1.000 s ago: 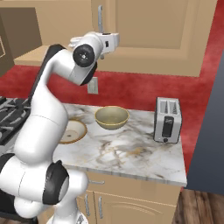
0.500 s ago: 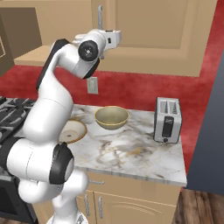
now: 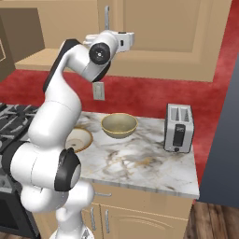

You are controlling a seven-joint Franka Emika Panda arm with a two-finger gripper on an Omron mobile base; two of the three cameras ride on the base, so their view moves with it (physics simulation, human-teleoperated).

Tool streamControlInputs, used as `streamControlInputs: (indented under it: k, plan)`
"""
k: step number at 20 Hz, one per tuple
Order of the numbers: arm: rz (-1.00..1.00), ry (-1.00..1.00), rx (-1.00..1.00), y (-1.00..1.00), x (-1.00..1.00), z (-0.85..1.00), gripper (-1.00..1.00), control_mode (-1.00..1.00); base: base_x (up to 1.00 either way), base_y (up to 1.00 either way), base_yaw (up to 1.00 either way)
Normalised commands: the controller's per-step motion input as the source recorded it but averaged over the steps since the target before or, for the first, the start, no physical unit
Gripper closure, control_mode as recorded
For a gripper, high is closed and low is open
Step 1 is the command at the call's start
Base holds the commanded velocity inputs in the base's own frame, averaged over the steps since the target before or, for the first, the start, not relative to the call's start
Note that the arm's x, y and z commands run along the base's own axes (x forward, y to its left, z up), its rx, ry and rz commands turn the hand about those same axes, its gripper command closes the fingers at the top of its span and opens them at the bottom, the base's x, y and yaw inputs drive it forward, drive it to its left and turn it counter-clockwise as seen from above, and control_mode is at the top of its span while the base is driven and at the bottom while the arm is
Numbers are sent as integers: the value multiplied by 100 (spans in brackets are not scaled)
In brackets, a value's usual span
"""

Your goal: Open the cabinet. Pick the bowls from the counter and place them in the cabinet. Then close the cabinet.

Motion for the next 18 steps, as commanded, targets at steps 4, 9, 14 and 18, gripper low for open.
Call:
streamControlInputs:
  k: [4, 9, 14, 18]
  plan:
    - [0, 1, 0, 2, 34, -11, 100, -100, 0, 0, 0]
    - [0, 1, 0, 6, 10, -7, 100, -100, 0, 0, 0]
    - [0, 0, 0, 0, 0, 0, 100, -100, 0, 0, 0]
    - [0, 0, 0, 0, 0, 0, 100, -100, 0, 0, 0]
